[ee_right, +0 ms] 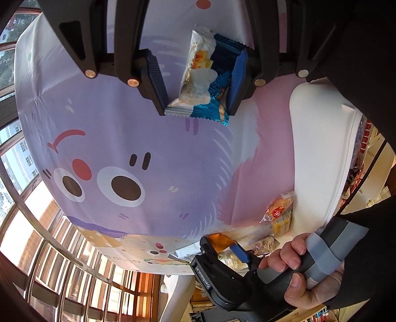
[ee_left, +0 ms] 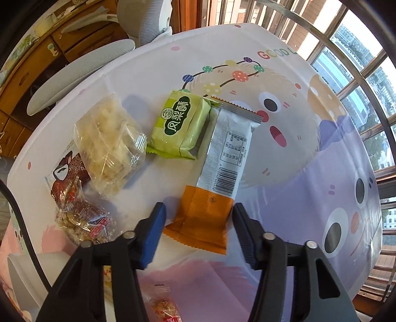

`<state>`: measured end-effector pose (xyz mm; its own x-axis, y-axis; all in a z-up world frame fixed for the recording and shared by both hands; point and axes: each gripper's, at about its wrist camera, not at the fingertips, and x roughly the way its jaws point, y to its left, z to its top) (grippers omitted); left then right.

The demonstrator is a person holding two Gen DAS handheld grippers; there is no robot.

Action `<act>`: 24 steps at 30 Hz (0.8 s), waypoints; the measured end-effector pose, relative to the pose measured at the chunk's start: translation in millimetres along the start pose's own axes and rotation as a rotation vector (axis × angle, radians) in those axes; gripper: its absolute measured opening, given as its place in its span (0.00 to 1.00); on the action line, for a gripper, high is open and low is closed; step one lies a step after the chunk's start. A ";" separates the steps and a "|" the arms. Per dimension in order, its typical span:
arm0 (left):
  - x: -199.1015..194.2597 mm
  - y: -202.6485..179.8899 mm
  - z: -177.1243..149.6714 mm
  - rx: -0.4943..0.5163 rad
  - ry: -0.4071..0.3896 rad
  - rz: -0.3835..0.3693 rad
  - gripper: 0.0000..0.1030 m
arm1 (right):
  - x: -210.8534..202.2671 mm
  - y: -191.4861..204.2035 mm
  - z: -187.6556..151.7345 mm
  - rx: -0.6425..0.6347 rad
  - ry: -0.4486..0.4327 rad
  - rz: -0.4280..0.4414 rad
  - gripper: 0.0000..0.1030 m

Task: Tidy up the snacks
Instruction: 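Grasp the orange-and-white bar with the left gripper, then carry the orange bar and blue wrapper over the tray with both grippers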

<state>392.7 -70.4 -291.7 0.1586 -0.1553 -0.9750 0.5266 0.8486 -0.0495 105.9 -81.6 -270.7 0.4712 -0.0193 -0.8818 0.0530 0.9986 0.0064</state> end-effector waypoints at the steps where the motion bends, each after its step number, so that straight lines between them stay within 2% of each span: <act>1: -1.7 -0.1 -0.6 0.007 -0.002 -0.003 0.49 | 0.1 -0.3 0.1 -0.001 0.000 0.001 0.47; 4: -3.0 -6.3 -1.7 0.028 -0.007 -0.006 0.45 | 0.1 -1.0 0.7 -0.006 0.002 0.003 0.47; 5: -3.2 -7.9 -1.5 0.031 -0.006 -0.012 0.39 | 0.2 -0.9 0.7 -0.006 0.002 0.005 0.47; 11: -8.7 -20.4 1.4 0.046 -0.015 -0.030 0.31 | 0.6 -4.3 1.8 0.000 0.009 0.009 0.47; 24: -44.4 -26.9 -2.3 0.005 -0.061 -0.082 0.29 | -5.6 -24.1 2.2 0.085 0.018 0.015 0.44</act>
<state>369.6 -85.2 -247.5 0.1654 -0.2554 -0.9526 0.5439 0.8293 -0.1279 103.9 -105.7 -264.9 0.4568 -0.0026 -0.8896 0.1212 0.9909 0.0593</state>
